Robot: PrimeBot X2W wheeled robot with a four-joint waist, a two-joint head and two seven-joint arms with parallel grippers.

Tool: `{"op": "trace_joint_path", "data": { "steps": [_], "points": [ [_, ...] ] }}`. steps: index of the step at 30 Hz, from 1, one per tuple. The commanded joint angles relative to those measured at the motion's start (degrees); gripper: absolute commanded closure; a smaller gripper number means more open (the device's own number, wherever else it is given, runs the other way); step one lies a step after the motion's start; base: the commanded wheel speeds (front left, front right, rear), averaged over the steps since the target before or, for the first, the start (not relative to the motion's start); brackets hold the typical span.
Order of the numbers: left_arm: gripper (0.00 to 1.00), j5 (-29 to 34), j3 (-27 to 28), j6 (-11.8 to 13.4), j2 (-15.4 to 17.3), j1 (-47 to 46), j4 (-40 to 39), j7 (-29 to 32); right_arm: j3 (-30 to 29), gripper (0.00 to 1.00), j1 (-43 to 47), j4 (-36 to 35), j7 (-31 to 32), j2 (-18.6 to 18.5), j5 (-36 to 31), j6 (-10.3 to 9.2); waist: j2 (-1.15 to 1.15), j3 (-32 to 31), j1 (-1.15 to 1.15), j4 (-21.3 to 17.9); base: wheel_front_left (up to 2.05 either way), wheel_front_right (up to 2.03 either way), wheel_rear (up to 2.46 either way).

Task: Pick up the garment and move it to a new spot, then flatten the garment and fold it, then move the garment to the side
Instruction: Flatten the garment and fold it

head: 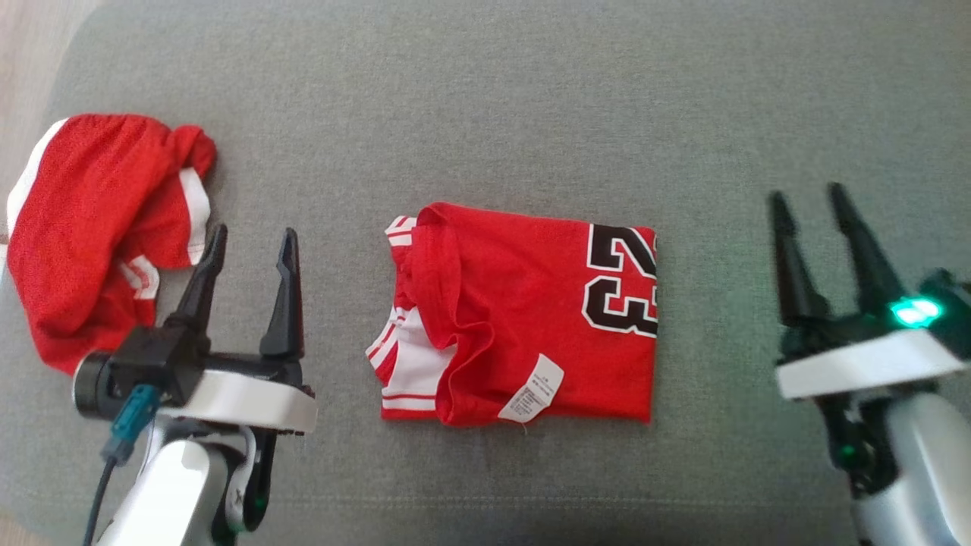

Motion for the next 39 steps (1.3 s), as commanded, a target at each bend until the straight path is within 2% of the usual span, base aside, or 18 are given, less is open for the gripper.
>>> {"op": "trace_joint_path", "data": {
  "steps": [1,6,15,39],
  "points": [
    [0.0,0.15,2.39,0.29,1.72,-1.1,-2.28,0.02,-1.18,0.0,1.24,-3.19,0.74,0.6,-1.45,-0.04,0.0,-0.19,0.0,-0.26,0.0,0.0,0.0],
    [0.0,0.31,2.45,0.67,2.35,-0.53,-3.11,0.32,-7.62,0.0,6.37,-9.13,4.14,2.75,-6.47,-0.04,0.0,-0.75,0.0,-1.0,0.0,0.0,0.0],
    [0.0,0.45,2.14,1.06,2.94,0.02,-3.9,0.73,-9.63,0.0,10.59,-15.63,8.73,5.03,-10.4,-0.04,0.0,-1.06,0.0,-1.55,0.0,0.0,0.0],
    [0.0,0.16,1.48,1.53,3.21,-0.65,-3.94,0.75,-10.35,0.0,10.94,-17.26,10.43,5.89,-11.09,-0.04,0.0,-0.52,0.0,-1.74,0.0,0.0,0.0]
  ]
}}
